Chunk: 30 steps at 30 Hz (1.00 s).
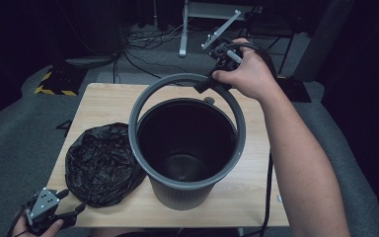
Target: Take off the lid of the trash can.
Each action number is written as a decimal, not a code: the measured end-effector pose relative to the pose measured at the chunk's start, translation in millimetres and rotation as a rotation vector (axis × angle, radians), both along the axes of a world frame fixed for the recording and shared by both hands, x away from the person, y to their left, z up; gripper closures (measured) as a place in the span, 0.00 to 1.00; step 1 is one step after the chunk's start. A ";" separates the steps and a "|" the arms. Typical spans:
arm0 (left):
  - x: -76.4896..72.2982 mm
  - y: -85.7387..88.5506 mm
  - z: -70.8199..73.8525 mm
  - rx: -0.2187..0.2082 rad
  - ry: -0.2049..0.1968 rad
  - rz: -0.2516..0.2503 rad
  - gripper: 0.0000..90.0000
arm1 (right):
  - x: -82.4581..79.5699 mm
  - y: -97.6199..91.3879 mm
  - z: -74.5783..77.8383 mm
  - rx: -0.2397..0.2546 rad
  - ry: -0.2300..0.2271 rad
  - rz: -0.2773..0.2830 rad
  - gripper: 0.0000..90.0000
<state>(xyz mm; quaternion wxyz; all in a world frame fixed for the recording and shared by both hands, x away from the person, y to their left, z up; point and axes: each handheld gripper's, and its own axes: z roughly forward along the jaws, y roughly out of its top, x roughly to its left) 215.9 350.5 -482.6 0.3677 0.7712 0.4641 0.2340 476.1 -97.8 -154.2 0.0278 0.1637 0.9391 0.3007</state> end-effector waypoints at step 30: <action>3.6 -0.7 0.9 0.001 -0.002 -0.010 0.29 | -22.1 -7.5 44.7 0.085 -0.023 0.056 0.83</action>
